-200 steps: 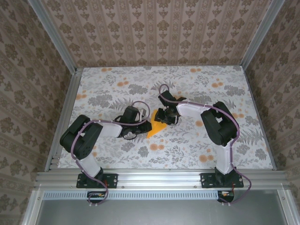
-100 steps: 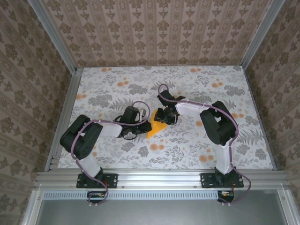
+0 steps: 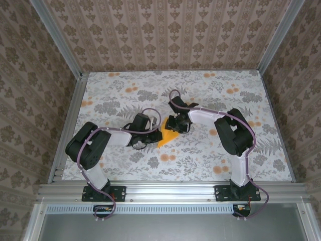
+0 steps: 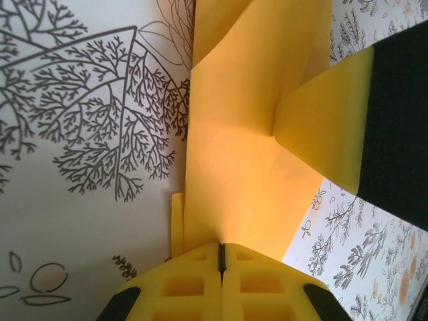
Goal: Fold a paper plane with a square sheet of paper (pick it up from the middle)
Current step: Fourth fold the wing at the center of the table.
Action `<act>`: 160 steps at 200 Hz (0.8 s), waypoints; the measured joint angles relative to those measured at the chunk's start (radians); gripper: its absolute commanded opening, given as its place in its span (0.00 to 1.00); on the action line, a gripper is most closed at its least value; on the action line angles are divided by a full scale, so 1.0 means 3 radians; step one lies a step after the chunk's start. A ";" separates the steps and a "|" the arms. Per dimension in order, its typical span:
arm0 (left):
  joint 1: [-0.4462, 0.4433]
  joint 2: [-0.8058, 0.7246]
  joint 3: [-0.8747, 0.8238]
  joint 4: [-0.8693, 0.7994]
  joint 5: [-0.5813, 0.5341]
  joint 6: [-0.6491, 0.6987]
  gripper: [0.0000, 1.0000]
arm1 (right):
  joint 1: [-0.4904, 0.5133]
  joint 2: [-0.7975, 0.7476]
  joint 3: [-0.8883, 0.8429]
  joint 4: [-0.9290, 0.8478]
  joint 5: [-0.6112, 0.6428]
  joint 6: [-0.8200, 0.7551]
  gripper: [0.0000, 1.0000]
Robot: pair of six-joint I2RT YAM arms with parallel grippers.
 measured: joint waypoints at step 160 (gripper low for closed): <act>0.0013 0.0019 0.0042 -0.0078 0.0023 0.0000 0.00 | -0.0094 -0.0251 -0.0439 0.0805 -0.0970 -0.0341 0.04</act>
